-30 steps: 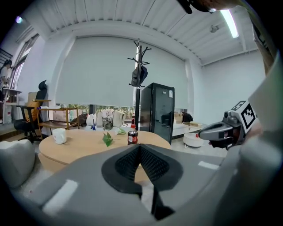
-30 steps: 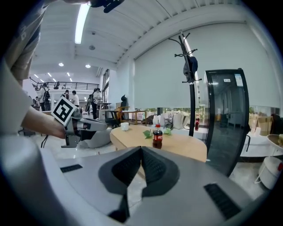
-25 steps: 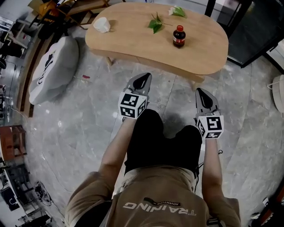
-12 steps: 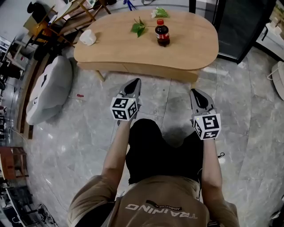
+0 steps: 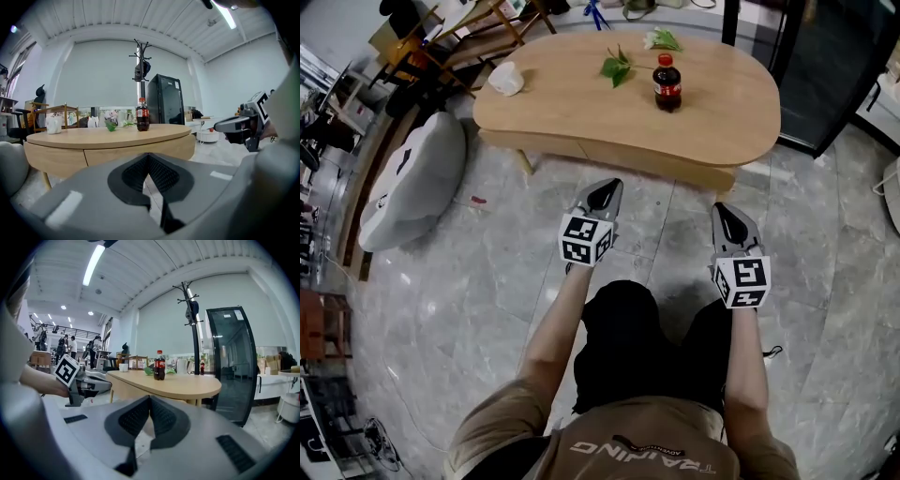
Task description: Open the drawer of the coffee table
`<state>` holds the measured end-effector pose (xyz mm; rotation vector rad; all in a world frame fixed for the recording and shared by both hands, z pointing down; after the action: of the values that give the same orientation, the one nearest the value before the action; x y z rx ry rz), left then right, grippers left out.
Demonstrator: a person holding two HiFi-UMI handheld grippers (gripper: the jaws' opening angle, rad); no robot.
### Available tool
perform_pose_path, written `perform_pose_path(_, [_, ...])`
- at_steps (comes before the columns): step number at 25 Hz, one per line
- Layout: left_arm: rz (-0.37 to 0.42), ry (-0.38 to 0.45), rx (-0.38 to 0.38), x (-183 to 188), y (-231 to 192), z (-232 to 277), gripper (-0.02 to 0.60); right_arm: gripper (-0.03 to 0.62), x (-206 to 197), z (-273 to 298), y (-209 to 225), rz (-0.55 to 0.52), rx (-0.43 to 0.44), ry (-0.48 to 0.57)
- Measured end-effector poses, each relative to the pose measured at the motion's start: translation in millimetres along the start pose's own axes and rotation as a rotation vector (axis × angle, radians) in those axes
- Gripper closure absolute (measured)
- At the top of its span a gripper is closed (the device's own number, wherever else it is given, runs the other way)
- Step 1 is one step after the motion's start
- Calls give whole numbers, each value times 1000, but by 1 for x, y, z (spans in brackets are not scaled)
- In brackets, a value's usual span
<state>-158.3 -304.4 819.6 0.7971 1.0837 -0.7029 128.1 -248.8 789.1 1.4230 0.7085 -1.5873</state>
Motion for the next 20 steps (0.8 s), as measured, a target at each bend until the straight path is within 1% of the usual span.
perform_pose_path(2, [4, -1, 2, -3, -1, 5, 575, 589, 0, 7, -1, -11, 2, 15])
perform_pose_path(4, [-25, 2, 2, -7, 1, 8, 575, 589, -1, 14, 1, -24, 4, 13])
perform_pose_path(5, [-60, 5, -3, -9, 2, 9, 575, 589, 0, 16, 1, -29, 6, 11])
perform_pose_path(6, [-123, 13, -15, -12, 2, 11, 575, 589, 2, 18, 1, -33, 8, 14])
perform_pose_path(7, [-226, 29, -36, -17, 0, 14, 575, 589, 3, 19, 1, -36, 8, 19])
perform_pose_path(8, [-370, 58, -64, -24, -2, 19, 575, 589, 4, 21, 1, -35, 9, 26])
perform_pose_path(9, [-541, 102, -92, -34, -5, 24, 575, 589, 3, 23, 2, -31, 13, 29])
perform_pose_path(11, [-896, 242, -123, -58, -11, 33, 575, 589, 0, 25, 2, -29, 22, 25])
perform_pose_path(13, [-1224, 417, -126, -83, -13, 41, 575, 589, -4, 24, 0, -44, 27, 15])
perform_pose_path(14, [-1372, 498, -124, -94, -12, 45, 577, 589, -5, 23, 0, -54, 28, 9])
perform_pose_path(15, [-1474, 559, -121, -103, -12, 49, 577, 589, -6, 22, 0, -62, 29, 5])
perform_pose_path(16, [-1506, 588, -117, -107, -12, 51, 577, 589, -7, 22, 1, -69, 30, 2])
perform_pose_path(19, [-1422, 561, -126, -106, -12, 55, 575, 589, -6, 24, 3, -86, 35, 2])
perform_pose_path(20, [-1414, 558, -133, -108, -11, 58, 575, 589, -6, 25, 3, -91, 38, 3])
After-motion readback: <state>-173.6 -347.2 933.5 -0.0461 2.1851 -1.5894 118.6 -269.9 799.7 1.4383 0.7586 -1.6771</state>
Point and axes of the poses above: the fingertips, and each gripper's own axes: z forward along the fingers, y to its right, x out of its top, the point moved 9 cm from there along -z, backward along the fingers, and after that the axes turned 10 degrees about z, right-handed, at the moved point
